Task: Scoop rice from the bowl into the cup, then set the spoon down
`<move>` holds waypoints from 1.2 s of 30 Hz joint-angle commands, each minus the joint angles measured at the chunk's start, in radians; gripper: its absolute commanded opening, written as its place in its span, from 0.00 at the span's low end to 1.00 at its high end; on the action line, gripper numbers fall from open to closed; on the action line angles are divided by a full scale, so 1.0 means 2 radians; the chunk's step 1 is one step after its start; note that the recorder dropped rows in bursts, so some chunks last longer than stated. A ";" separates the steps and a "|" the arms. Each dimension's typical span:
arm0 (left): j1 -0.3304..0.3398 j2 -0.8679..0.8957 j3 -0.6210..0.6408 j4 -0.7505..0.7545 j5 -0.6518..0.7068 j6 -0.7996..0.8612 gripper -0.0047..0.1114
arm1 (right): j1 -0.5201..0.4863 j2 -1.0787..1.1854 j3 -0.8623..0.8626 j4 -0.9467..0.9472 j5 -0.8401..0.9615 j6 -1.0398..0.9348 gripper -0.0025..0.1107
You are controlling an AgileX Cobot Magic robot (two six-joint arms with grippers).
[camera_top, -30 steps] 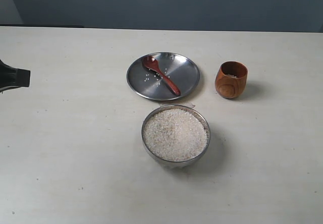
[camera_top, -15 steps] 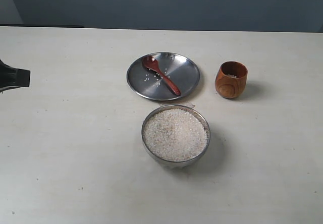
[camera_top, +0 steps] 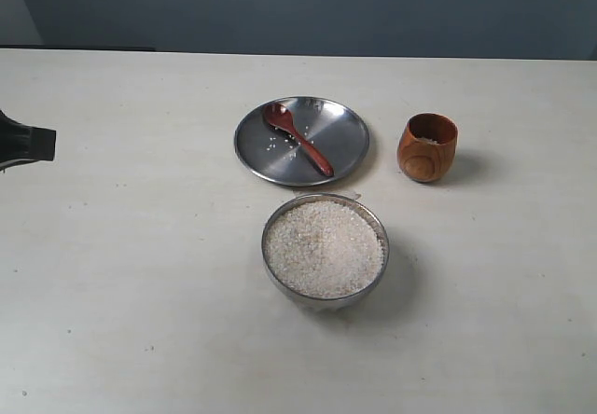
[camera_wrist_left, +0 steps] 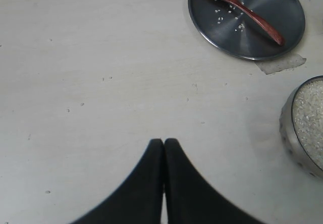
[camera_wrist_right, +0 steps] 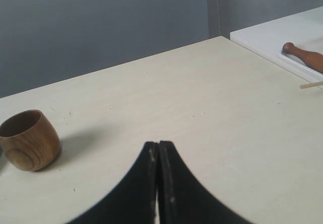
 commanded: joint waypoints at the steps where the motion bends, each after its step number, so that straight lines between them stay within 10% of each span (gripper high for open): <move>1: -0.001 0.001 -0.003 -0.002 -0.004 0.000 0.04 | -0.001 -0.003 0.001 -0.001 -0.004 0.000 0.02; 36: -0.001 0.001 -0.003 -0.002 -0.004 0.000 0.04 | -0.001 -0.003 0.001 -0.015 0.000 -0.072 0.02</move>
